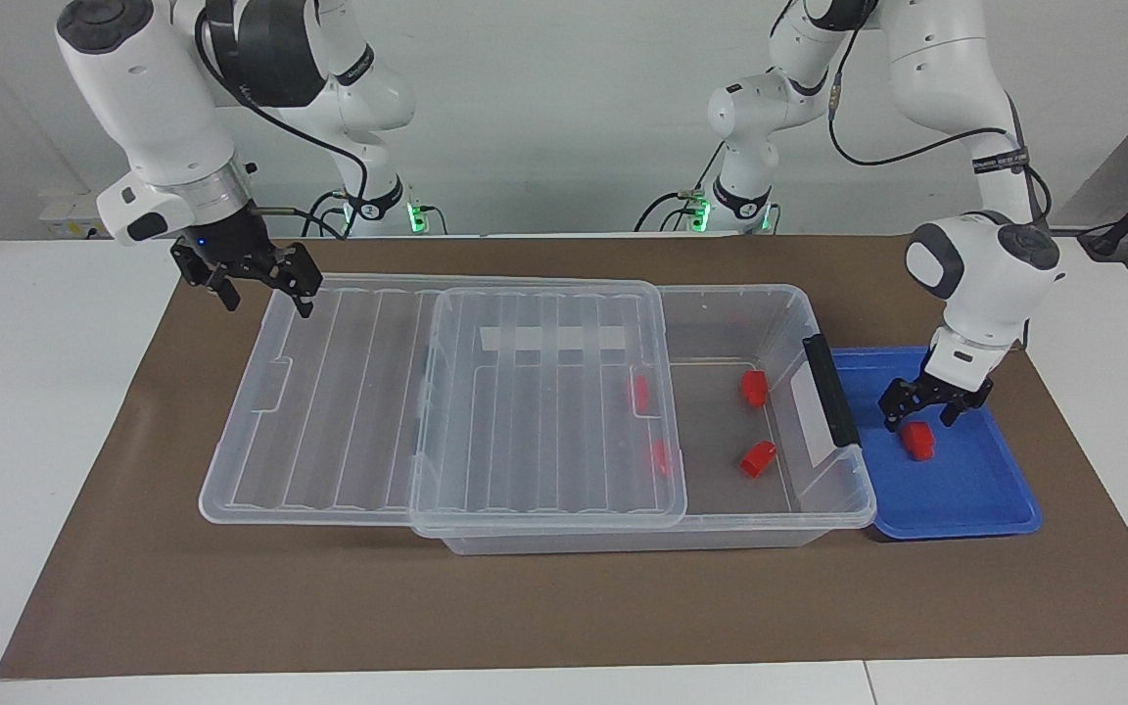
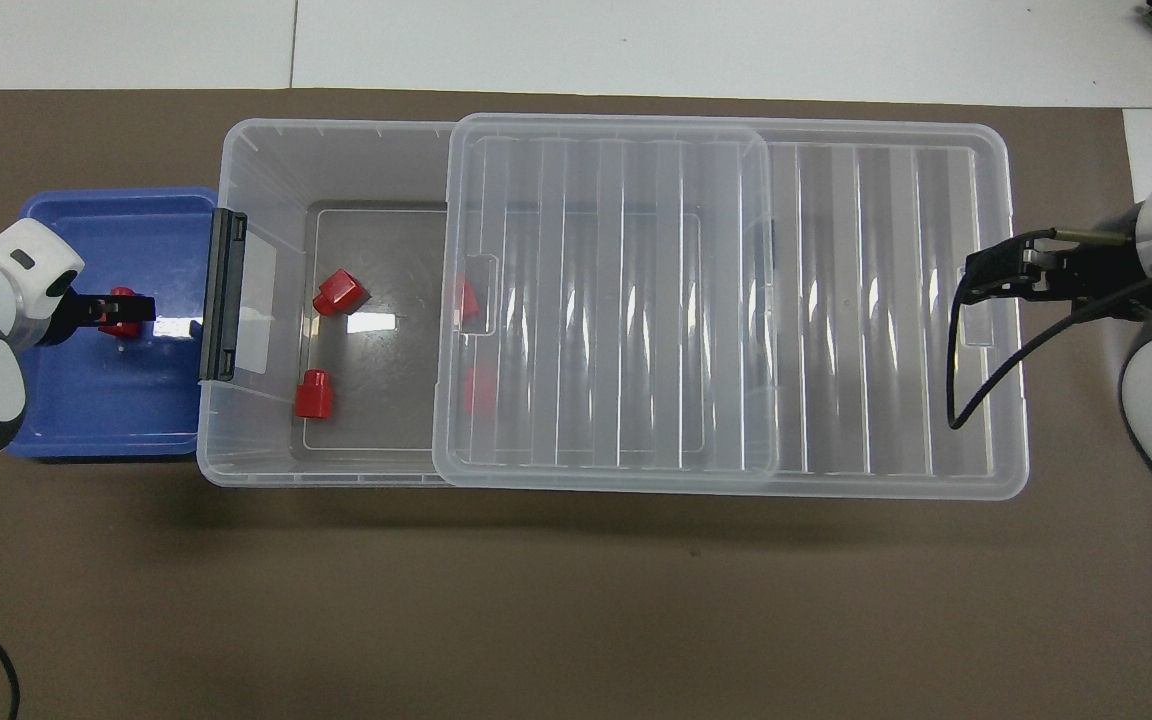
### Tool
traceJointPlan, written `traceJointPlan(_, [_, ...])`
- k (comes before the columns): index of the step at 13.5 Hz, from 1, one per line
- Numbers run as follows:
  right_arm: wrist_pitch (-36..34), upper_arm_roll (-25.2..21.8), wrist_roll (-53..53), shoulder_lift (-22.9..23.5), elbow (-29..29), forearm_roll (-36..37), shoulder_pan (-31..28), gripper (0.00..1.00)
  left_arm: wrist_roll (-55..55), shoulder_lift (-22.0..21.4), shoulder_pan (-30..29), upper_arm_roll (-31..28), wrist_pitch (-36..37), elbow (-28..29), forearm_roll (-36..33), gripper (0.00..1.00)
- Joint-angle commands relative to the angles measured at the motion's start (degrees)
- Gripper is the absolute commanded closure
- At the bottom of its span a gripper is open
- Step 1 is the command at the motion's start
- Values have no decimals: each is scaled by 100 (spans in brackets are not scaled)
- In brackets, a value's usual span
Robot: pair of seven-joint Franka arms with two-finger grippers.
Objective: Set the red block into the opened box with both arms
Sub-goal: 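Lift the red block with the left gripper and carry it over the box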
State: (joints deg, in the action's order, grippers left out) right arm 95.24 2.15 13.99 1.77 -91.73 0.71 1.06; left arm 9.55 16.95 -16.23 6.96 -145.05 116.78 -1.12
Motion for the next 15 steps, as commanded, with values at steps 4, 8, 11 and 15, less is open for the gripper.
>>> traceJointPlan(4, [-243, 5, 95, -257, -81, 176, -79, 0, 143, 19, -39, 51, -287, 153, -29, 100])
traceJointPlan(8, [-199, -4, 68, -257, -90, 114, -132, 0, 213, 10, -21, 51, -85, 126, -64, 100])
traceJointPlan(11, [-164, -48, 77, -257, -90, 79, -150, 0, 380, -68, 5, 51, 492, -118, -73, 100])
traceJointPlan(15, [-233, -48, 60, -257, -90, 70, -132, 0, 223, -508, 163, 104, 3319, -1645, -47, 100])
